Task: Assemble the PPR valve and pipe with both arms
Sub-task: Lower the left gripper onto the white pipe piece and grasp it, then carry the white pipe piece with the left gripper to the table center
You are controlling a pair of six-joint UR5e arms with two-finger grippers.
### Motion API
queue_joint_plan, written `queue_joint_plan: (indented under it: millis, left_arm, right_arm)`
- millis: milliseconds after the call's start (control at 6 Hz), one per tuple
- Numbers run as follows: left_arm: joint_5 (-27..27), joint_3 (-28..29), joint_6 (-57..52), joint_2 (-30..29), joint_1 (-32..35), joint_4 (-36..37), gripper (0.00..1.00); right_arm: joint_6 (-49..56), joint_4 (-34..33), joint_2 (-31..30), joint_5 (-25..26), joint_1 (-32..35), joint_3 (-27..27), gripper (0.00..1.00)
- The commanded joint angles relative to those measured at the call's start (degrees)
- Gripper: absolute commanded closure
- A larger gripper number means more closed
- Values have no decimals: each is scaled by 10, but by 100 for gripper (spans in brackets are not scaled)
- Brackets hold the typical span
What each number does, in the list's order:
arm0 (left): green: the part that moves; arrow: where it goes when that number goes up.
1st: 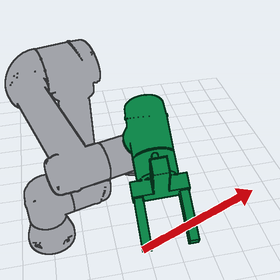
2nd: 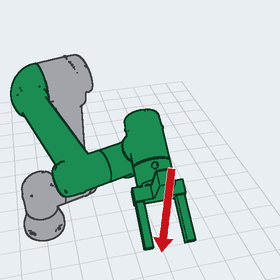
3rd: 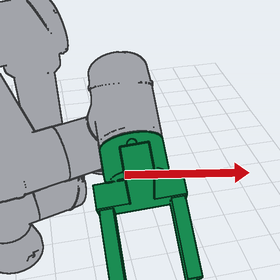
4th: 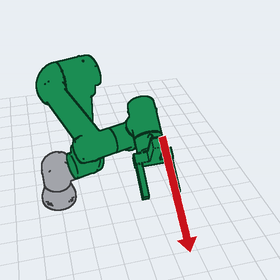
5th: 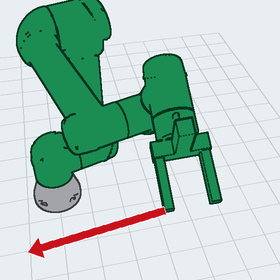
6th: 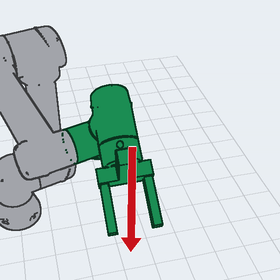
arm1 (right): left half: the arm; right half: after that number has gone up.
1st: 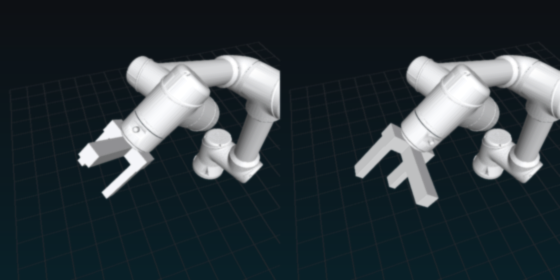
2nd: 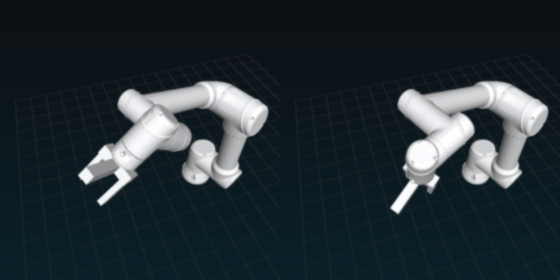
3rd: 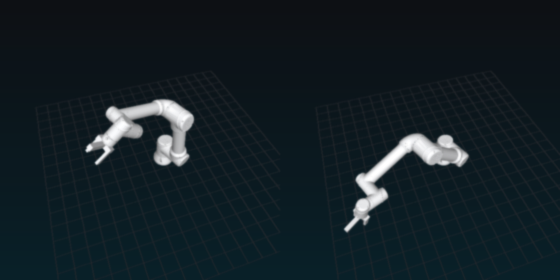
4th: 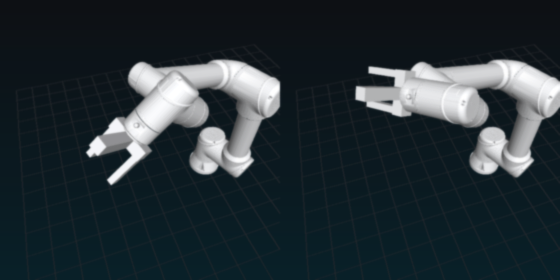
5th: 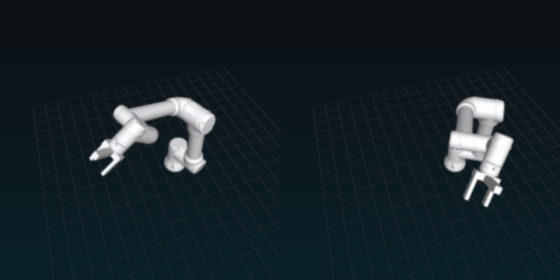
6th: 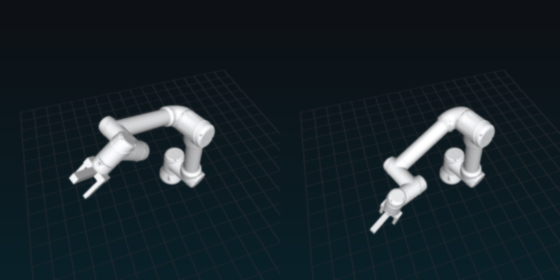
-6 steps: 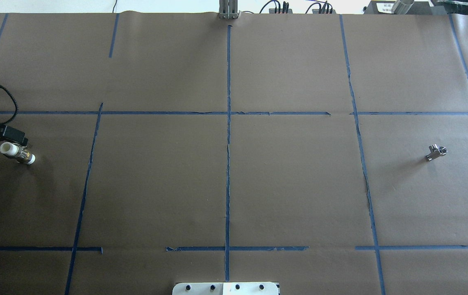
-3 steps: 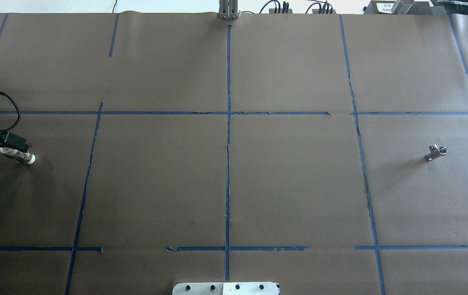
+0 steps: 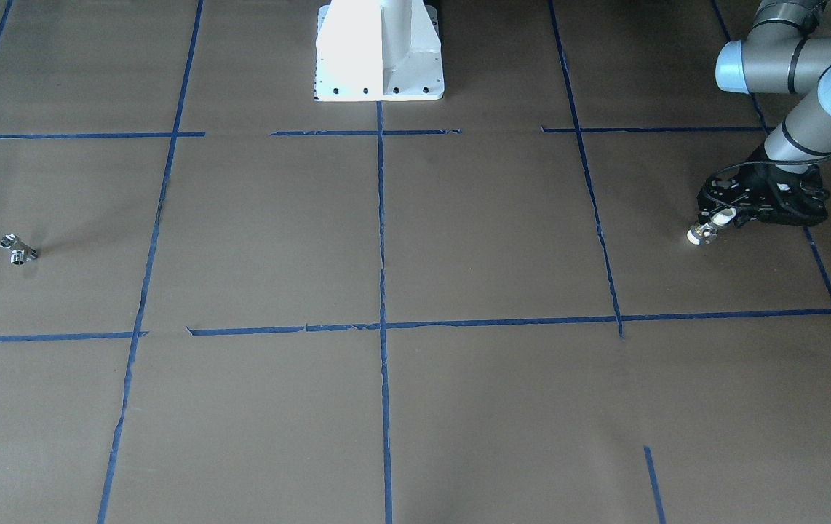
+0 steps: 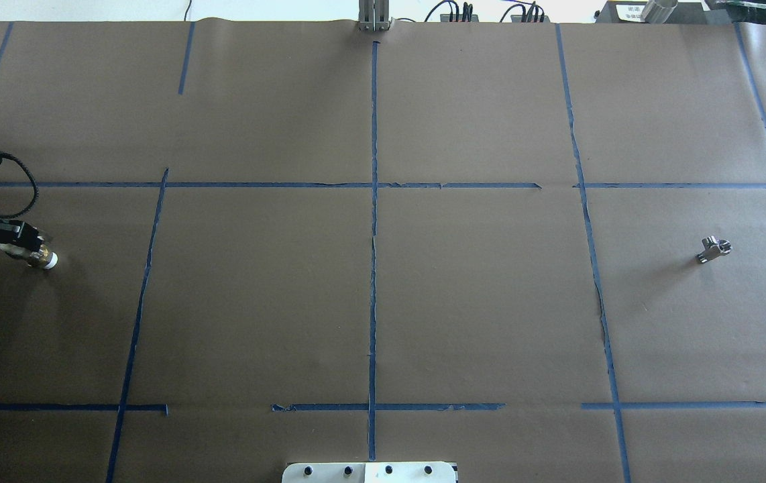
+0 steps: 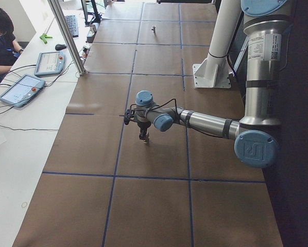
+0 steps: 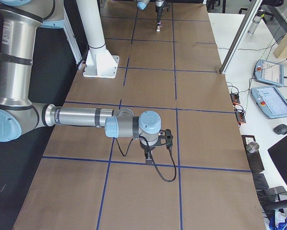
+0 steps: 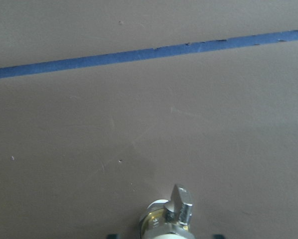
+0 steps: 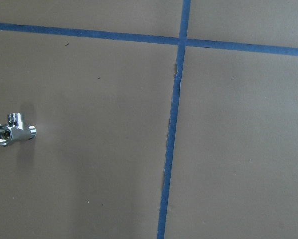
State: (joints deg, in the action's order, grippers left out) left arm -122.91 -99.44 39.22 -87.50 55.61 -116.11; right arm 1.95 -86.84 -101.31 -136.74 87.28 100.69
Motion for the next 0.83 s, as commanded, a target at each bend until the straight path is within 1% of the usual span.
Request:
queue_joint_plan:
  millis: [0, 167, 333, 500, 667]
  left_arm:
    - [3, -1, 3, -1, -1, 1, 100]
    - [0, -14, 4, -5, -1, 7, 100]
    - [-3, -30, 5, -13, -1, 28, 100]
    - [-1, -64, 14, -49, -2, 98, 100]
    - [0, -82, 75, -105, -10, 156, 100]
  right_arm:
    - [0, 0, 1, 0, 0, 0, 0]
    - [0, 0, 1, 0, 0, 0, 0]
    - [0, 0, 0, 0, 0, 0, 0]
    - [0, 0, 0, -1, 0, 0, 0]
    - [0, 0, 0, -1, 0, 0, 0]
